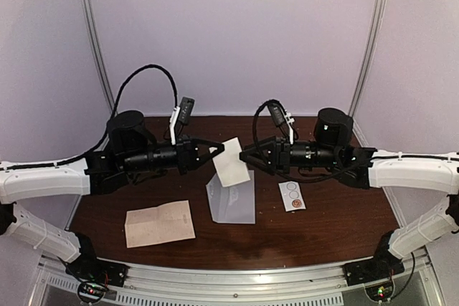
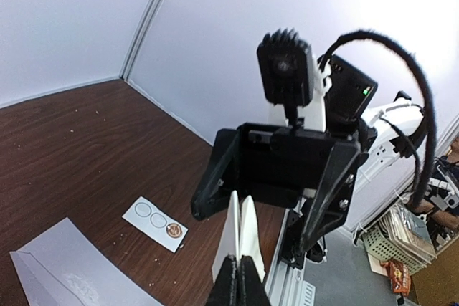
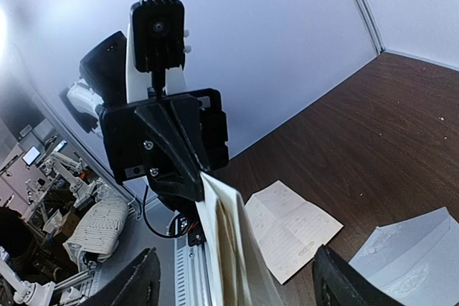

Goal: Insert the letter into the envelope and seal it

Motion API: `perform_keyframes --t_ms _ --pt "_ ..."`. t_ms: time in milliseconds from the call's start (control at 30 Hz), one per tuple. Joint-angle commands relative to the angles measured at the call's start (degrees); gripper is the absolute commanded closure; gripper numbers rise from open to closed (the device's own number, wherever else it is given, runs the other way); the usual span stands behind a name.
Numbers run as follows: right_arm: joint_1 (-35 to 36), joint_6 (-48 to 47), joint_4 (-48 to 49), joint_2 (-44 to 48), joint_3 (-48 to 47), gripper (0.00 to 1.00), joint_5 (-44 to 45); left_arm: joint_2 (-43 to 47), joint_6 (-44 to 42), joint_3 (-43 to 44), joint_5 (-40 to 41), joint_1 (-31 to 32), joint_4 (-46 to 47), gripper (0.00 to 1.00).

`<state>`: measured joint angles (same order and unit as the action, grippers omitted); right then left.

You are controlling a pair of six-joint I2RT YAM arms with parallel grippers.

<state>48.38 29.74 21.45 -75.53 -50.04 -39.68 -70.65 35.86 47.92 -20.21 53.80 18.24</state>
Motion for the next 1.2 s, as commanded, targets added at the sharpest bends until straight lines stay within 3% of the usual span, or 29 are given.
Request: perform_keyframes --t_ms 0,200,300,433,600,667,700,833,933,1000,1167 --pt "-0.1 4.1 5.9 -0.2 3.7 0.24 -0.7 1.6 3.6 -1.8 3.8 0.0 10.0 1.00" --pt "0.7 7.4 11.6 -1.8 5.2 0.21 -3.5 1.0 6.3 -4.7 3.5 0.0 15.4 1.00" --pt "0.8 9.1 14.7 -1.8 6.0 0.41 -3.7 1.0 7.2 -5.6 3.7 0.0 17.2 1.00" --pt "0.8 10.7 17.6 -3.0 6.2 0.80 -4.5 1.0 7.5 -6.2 4.3 -0.1 17.7 1.00" --pt "0.8 11.0 17.8 -4.6 5.7 0.99 -5.7 1.0 7.4 -6.5 4.0 0.0 17.2 1.00" --pt "0.8 9.2 15.1 -4.4 4.8 1.00 -5.8 1.1 6.6 -6.1 3.5 -0.1 15.5 1.00" --pt "0.8 7.7 12.9 -4.0 4.1 1.00 -5.4 1.4 6.0 -5.7 3.3 -0.2 14.0 0.94" --pt "0.4 -2.9 -5.8 -2.9 -1.1 1.00 -1.8 4.3 3.1 -4.8 5.1 -1.3 6.4 0.36" --pt "0.2 -9.3 -17.2 -3.1 -4.8 1.00 -1.7 5.1 -1.8 -1.7 4.0 -3.0 -2.5 0.09" --pt "0.3 -11.7 -21.7 -3.7 -6.5 1.00 -2.9 3.4 -7.6 3.2 0.4 -3.4 -10.4 0.05" --pt "0.8 -14.4 -27.4 -5.7 -8.9 1.00 -5.2 -3.8 -18.6 12.6 -10.9 -3.5 -25.3 0.07"
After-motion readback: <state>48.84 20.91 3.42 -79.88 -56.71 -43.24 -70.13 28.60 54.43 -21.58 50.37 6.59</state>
